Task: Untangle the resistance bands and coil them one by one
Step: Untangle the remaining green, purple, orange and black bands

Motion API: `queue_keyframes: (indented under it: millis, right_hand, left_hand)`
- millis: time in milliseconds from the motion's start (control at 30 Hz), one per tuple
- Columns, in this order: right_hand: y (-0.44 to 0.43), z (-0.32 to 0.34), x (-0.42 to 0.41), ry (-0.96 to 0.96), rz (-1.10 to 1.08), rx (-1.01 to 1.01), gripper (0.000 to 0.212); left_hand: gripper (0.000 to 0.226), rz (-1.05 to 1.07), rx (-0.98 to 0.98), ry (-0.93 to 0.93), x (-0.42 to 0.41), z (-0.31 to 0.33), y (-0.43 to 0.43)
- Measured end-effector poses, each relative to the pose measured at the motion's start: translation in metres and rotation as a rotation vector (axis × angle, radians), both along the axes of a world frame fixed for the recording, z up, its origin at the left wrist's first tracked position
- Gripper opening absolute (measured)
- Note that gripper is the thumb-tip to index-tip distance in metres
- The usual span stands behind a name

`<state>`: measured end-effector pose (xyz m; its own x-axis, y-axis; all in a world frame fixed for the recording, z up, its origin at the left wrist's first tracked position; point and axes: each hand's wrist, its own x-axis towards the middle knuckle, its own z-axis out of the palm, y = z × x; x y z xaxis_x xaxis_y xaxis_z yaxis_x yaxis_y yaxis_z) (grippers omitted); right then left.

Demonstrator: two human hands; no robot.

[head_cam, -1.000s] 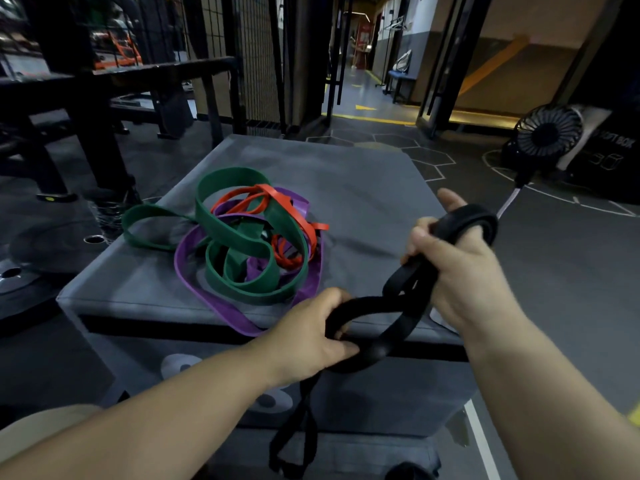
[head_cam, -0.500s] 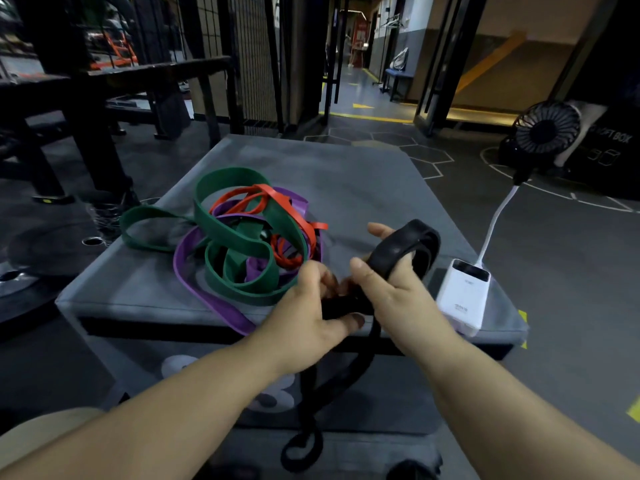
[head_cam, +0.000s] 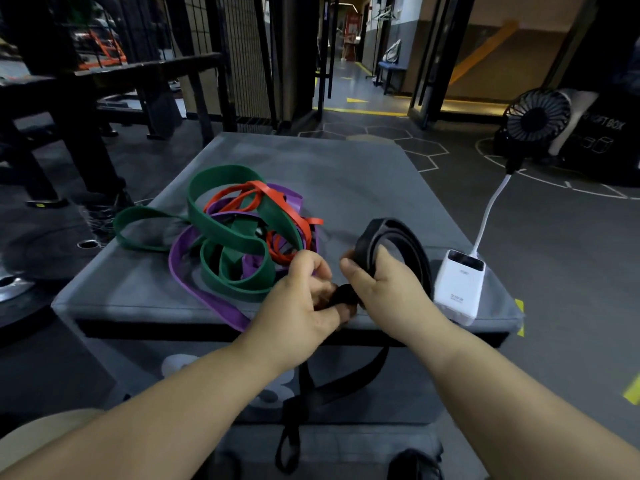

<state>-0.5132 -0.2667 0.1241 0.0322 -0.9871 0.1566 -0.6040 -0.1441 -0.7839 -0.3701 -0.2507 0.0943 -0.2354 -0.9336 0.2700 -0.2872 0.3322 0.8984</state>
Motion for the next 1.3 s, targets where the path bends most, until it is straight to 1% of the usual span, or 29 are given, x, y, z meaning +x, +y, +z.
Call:
queue_keyframes:
  millis: [100,133,200,267,367,433,467,533,600,700,767,833,900,1000,1100,1200,1300]
  right_hand:
    - [-0.001,0.006,-0.007,-0.028,-0.044,-0.027,0.024]
    - [0.000,0.009,-0.009,-0.048,-0.058,-0.037,0.023]
    - [0.003,0.012,-0.012,-0.132,-0.048,-0.066,0.019]
    - [0.004,0.013,-0.013,-0.271,-0.028,-0.087,0.007]
    - [0.001,0.013,-0.017,-0.486,-0.010,-0.107,0.008]
    - [-0.002,0.016,-0.021,-0.611,-0.041,-0.123,0.009]
    - [-0.005,0.017,-0.023,-0.670,-0.069,-0.128,0.011]
    - [-0.008,0.018,-0.030,-0.745,-0.110,-0.116,0.015]
    - [-0.012,0.014,-0.038,-0.709,-0.075,-0.056,0.021]
    - [-0.011,0.003,-0.050,-0.493,0.163,0.094,0.032]
    - [-0.009,-0.004,-0.053,-0.368,0.287,0.217,0.039]
    - [-0.006,-0.009,-0.052,-0.232,0.359,0.302,0.045]
    - [-0.005,-0.015,-0.049,-0.146,0.442,0.342,0.043]
    - [0.000,-0.020,-0.040,-0.165,0.537,0.376,0.032]
    - [0.003,-0.020,-0.035,-0.260,0.643,0.404,0.032]
    - [0.005,-0.017,-0.036,-0.332,0.774,0.474,0.025]
    - [0.005,-0.017,-0.037,-0.422,0.901,0.569,0.021]
  left_hand:
    - [0.044,0.075,0.112,0.114,-0.008,-0.003,0.001]
    - [0.045,0.084,0.145,0.127,-0.008,-0.003,-0.001]
    - [0.047,0.028,0.190,0.080,-0.005,-0.002,-0.005]
    - [0.046,-0.097,0.253,0.020,-0.002,-0.005,-0.007]
    - [0.031,-0.273,0.357,-0.091,-0.002,-0.016,-0.001]
    - [0.024,-0.295,0.386,-0.145,-0.003,-0.025,0.001]
    - [0.023,-0.285,0.402,-0.123,-0.004,-0.026,0.002]
    - [0.023,-0.261,0.441,0.003,-0.003,-0.023,0.000]
    - [0.024,-0.212,0.468,0.206,-0.001,-0.017,-0.002]
    - [0.026,-0.142,0.454,0.513,0.003,-0.004,-0.005]
    - [0.028,-0.120,0.392,0.620,0.007,0.007,-0.006]
    - [0.030,-0.130,0.316,0.673,0.010,0.016,-0.006]
    - [0.030,-0.154,0.263,0.674,0.011,0.023,-0.005]
    - [0.030,-0.191,0.239,0.656,0.014,0.023,-0.005]
    - [0.024,-0.223,0.194,0.525,0.017,0.020,-0.006]
    - [0.006,-0.111,0.146,0.361,0.023,0.018,-0.011]
    - [0.019,0.003,0.097,0.208,0.030,0.018,-0.017]
